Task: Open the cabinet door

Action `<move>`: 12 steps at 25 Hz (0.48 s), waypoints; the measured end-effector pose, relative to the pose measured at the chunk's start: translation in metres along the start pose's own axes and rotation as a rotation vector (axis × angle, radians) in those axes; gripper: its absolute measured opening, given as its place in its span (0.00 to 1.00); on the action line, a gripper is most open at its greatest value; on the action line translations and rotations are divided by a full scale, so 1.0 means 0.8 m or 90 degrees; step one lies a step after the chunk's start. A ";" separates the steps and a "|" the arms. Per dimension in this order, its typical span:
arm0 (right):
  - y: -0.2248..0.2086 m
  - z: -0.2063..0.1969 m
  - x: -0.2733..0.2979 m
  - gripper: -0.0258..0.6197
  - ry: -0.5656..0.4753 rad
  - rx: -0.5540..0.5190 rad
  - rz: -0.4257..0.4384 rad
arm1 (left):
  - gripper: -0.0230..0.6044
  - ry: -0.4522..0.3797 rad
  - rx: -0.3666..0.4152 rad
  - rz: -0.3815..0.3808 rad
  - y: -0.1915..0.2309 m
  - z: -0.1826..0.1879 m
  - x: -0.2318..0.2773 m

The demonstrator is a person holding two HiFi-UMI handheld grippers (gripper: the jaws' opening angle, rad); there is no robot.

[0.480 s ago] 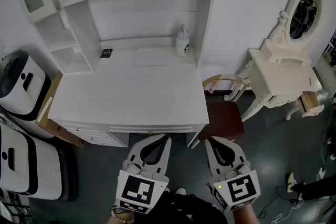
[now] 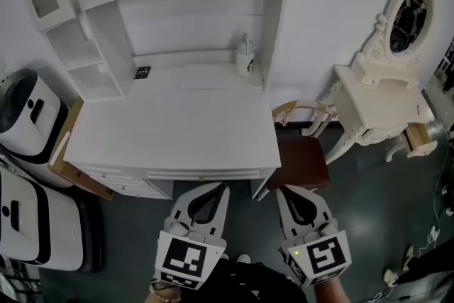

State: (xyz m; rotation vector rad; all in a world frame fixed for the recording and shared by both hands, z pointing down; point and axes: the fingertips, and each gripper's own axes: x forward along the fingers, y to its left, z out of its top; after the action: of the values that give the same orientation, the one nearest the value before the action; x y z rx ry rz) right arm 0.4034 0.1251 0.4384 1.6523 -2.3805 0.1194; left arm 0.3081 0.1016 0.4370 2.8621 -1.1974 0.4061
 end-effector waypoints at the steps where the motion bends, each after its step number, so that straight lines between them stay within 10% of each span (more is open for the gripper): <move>1: -0.001 0.000 -0.001 0.04 -0.001 0.004 -0.003 | 0.04 -0.001 0.003 0.000 0.000 -0.001 0.000; 12: -0.003 -0.001 -0.006 0.04 -0.003 0.009 -0.002 | 0.04 -0.002 0.007 0.009 0.000 -0.001 -0.006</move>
State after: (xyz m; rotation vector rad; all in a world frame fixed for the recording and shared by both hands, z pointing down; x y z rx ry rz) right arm 0.4070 0.1289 0.4382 1.6644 -2.3861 0.1322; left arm 0.3045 0.1050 0.4368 2.8656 -1.2215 0.4094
